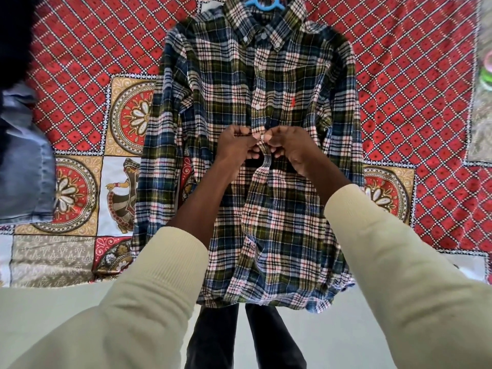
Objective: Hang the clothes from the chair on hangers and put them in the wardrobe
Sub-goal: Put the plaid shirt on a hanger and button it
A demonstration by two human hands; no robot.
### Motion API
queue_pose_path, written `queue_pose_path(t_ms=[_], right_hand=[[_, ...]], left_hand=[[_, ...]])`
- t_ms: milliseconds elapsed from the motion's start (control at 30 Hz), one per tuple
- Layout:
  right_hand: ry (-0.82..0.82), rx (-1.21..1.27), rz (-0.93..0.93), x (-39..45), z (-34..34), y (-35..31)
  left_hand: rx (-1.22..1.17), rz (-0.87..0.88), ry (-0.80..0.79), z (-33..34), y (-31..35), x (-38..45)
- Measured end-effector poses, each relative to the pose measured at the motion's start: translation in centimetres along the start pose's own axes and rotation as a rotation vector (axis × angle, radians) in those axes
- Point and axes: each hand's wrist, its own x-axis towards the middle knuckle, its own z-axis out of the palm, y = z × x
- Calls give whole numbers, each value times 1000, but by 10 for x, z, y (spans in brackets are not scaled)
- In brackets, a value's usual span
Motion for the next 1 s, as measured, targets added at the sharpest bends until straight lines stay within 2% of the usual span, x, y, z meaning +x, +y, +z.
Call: queue_pose_path(t_ms=[67,133,267,367,467,633,767,867,933,1000], right_hand=[[149,0,-3,2,6,4],[338,-94,-97,-2,16,9],[634,-500,-333,-42,44,25],[593,-861,-325,-65,65,43],[508,-966,-281,-69,71,53],[549,-799,-341,-82,45,58],[626,-937,-486,-88,33,68],[521,-940,-448,-88,35,68],[441,-821,-414,-89,33,69],[404,-504,-280,-87,31,67]], left_hand=[[-29,5,-42,0,4,1],[12,64,-29,3,5,0],[-14,97,104,-6,-5,-8],[-51,49,137,-17,-27,-27],[-21,11,137,-20,-55,-46],[172,78,204,-21,-79,-53],[340,157,170,-12,-76,-60],[454,266,148,-6,-77,-57],[532,311,130,-3,-79,-53],[576,343,106,-1,-83,-50]])
